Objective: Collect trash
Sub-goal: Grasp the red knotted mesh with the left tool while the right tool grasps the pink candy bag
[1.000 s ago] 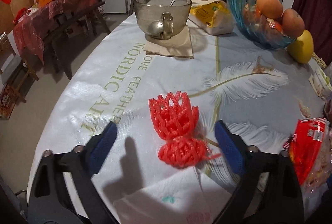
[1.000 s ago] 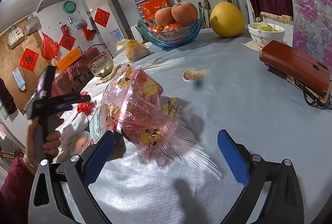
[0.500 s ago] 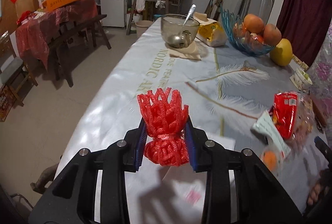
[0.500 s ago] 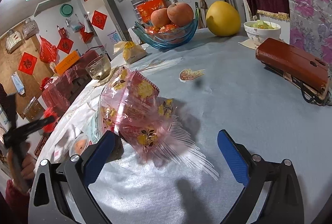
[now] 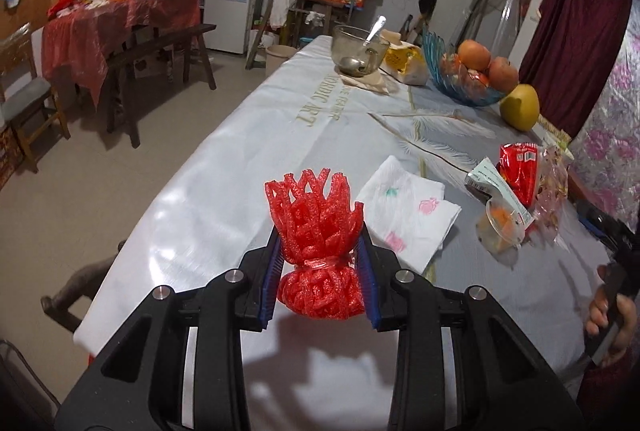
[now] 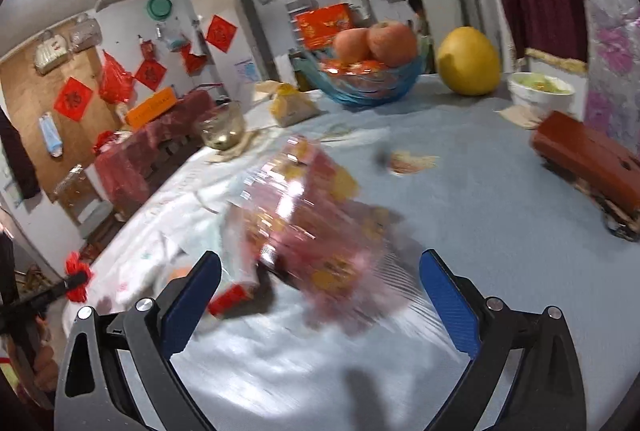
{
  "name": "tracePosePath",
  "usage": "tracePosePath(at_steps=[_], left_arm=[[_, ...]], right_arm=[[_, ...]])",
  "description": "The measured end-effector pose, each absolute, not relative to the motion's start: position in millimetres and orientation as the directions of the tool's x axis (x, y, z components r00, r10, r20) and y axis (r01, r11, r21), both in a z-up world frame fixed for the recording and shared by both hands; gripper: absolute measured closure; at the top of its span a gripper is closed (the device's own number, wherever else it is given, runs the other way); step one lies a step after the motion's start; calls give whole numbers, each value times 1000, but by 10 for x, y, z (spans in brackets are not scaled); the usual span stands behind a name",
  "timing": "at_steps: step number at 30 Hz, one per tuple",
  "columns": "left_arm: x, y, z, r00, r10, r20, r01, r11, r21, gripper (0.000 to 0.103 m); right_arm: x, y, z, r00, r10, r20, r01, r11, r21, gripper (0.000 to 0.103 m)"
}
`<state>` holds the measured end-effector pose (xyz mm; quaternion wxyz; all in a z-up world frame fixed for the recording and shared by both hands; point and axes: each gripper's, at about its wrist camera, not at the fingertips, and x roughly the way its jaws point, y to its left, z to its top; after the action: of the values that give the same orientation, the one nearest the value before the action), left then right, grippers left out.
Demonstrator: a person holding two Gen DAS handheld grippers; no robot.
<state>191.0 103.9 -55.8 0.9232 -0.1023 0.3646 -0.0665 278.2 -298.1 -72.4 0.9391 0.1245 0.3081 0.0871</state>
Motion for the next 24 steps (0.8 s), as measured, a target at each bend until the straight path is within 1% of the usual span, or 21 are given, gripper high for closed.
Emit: tracePosePath(at_steps=[3, 6, 8, 9, 11, 12, 13, 15, 16, 17, 18, 20, 22, 24], left_arm=[[1823, 1154, -536, 739, -197, -645, 26, 964, -264, 68], [1793, 1187, -536, 742, -201, -640, 21, 961, -277, 68], [1786, 1181, -550, 742, -204, -638, 24, 960, -279, 68], [1781, 1167, -568, 742, -204, -639, 25, 960, -278, 68], [1770, 1151, -601, 740, -208, -640, 24, 959, -283, 68], [1770, 1145, -614, 738, -214, -640, 26, 957, -290, 68], [1763, 1145, -630, 736, -222, -640, 25, 953, -301, 68], [1744, 1148, -649, 734, -236, -637, 23, 946, -323, 68], [1733, 1143, -654, 734, -240, -635, 24, 944, -329, 68], [1715, 1133, -652, 734, -243, -634, 27, 943, -331, 68], [1700, 1120, -647, 735, -241, -634, 28, 945, -327, 68], [1653, 1087, -614, 743, -227, -630, 30, 951, -308, 68], [1613, 1070, -582, 748, -226, -625, 36, 953, -302, 68], [1556, 1068, -533, 750, -234, -619, 43, 951, -307, 68]], right_arm=[[3014, -2928, -724, 778, 263, -571, -80, 942, 325, 6], [3213, -2929, -814, 770, 233, -594, -34, 944, 327, 6], [3286, -2964, -905, 748, 246, -617, -17, 936, 352, 6], [3287, -2982, -921, 746, 259, -613, -18, 929, 371, 6], [3246, -3056, -908, 773, 286, -567, -31, 908, 417, 7], [3239, -3073, -900, 779, 301, -550, -43, 901, 431, 18], [3241, -3082, -902, 779, 319, -540, -59, 894, 443, 25], [3280, -3080, -922, 766, 348, -540, -76, 884, 462, 44], [3288, -3085, -923, 765, 356, -537, -80, 880, 469, 48], [3286, -3093, -923, 767, 362, -529, -83, 874, 478, 54], [3275, -3104, -915, 773, 363, -520, -85, 872, 483, 58], [3205, -3137, -875, 802, 343, -488, -79, 872, 482, 59], [3079, -3139, -800, 842, 297, -451, -72, 890, 451, 59], [2847, -3082, -682, 890, 251, -382, -87, 914, 397, 59]])
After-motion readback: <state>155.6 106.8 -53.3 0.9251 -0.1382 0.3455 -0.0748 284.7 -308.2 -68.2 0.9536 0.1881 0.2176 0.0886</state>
